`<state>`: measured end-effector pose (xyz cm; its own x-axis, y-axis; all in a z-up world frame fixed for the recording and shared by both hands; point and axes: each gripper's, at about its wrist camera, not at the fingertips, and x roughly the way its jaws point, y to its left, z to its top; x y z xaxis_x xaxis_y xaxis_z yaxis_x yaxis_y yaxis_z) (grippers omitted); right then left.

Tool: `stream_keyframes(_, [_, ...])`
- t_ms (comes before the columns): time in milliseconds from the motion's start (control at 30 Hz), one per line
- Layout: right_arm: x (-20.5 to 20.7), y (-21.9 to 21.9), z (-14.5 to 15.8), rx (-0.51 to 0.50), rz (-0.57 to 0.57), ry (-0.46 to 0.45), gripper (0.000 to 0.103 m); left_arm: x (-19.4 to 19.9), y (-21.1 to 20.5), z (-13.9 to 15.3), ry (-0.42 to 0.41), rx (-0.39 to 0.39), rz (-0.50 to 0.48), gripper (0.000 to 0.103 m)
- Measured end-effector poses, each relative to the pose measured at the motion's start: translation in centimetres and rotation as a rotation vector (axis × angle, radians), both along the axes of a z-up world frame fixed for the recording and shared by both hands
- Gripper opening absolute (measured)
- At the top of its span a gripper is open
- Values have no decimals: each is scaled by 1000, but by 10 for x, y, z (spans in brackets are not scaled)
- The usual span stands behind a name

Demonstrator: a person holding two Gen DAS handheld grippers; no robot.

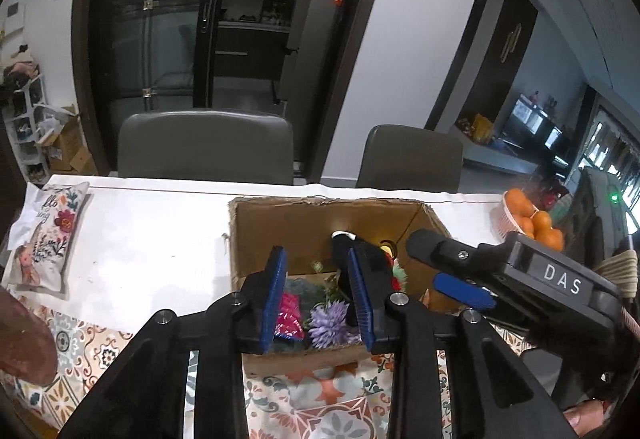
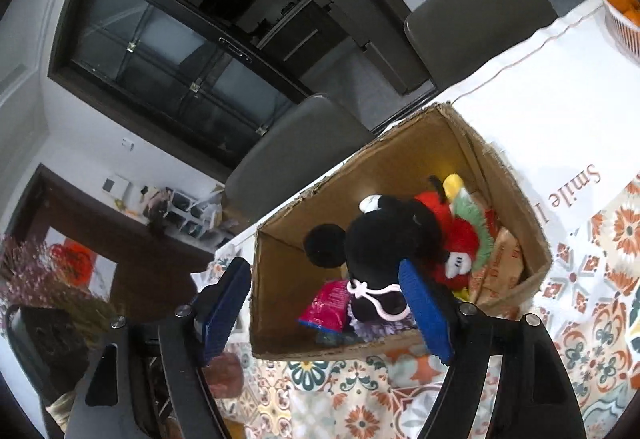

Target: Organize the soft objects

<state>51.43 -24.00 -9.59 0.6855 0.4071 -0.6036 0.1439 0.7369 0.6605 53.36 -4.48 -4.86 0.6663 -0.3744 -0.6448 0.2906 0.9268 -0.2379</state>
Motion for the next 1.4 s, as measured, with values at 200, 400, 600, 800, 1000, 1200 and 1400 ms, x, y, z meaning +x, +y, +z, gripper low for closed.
stream_keyframes(200, [-19,2,18,-90,-8,-29,78,-17,4,12,-26,43,32,34])
stream_keyframes(400, [-47,9,39,-174,1,-60,78,-42,10,32,-69,53,53,34])
stream_keyframes(600, [-87,18,64,-290,-5,-105,78,-76,16,52,-96,73,59,35])
stream_keyframes(800, [-131,30,87,-402,-12,-152,78,-119,21,67,-135,94,55,39])
stream_keyframes(1000, [-180,40,103,-511,-31,-187,78,-164,27,75,-172,120,50,43])
stream_keyframes(1200, [-232,45,118,-602,-44,-221,78,-208,30,80,-203,157,52,50])
stream_keyframes(1400, [-274,47,130,-651,-40,-258,78,-259,32,87,-232,179,77,67])
